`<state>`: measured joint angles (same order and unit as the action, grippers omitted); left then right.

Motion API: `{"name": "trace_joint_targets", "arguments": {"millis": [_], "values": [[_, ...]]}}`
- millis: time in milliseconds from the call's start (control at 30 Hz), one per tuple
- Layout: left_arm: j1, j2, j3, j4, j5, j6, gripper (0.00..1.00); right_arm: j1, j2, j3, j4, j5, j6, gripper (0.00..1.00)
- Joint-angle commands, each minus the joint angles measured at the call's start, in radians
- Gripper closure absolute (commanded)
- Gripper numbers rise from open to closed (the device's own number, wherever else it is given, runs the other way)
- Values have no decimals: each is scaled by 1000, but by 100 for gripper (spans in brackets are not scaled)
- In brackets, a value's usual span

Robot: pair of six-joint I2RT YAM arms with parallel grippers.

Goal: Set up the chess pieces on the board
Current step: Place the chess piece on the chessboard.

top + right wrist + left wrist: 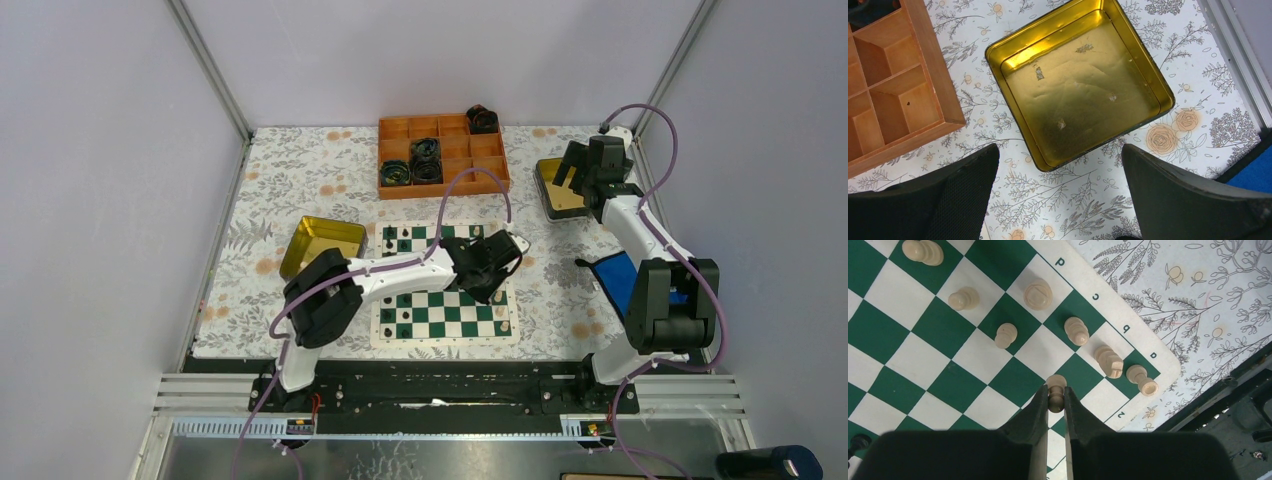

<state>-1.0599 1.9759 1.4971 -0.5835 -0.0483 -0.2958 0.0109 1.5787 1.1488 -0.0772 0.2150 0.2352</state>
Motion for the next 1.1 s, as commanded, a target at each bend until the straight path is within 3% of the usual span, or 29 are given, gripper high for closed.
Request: {"name": "trace_joint_targets", "arguments": {"millis": [0,1067], "values": [[-8,27,36,30,-14,19,100,-5,-14,11,38,-15,13,0],[-8,108,60,42,-78,-16,98,-31,-29,-23,59,-40,26,0]]}}
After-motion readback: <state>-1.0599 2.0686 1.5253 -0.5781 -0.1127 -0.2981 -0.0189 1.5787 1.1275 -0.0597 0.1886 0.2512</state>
